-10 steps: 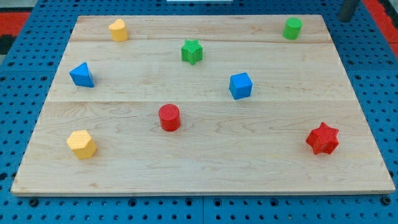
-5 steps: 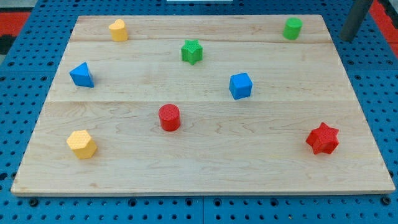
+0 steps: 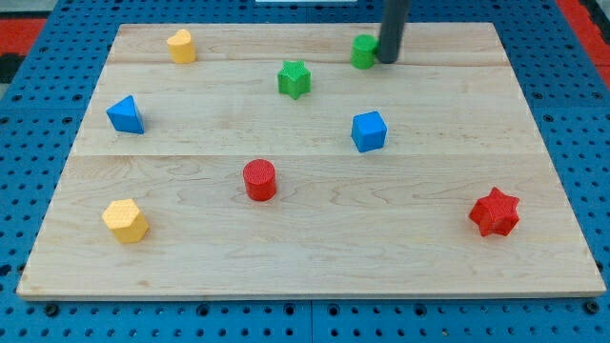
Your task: Keep the green circle diagonally above the top right side of the green star
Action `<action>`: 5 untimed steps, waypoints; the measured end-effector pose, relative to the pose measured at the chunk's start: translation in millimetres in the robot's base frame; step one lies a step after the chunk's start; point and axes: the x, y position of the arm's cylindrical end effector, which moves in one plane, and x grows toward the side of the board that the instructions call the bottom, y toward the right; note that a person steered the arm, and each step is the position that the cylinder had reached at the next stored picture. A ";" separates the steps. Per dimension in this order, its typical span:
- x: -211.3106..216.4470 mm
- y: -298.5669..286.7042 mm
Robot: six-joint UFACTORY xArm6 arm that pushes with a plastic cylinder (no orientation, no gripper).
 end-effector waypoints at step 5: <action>-40.4 -127.4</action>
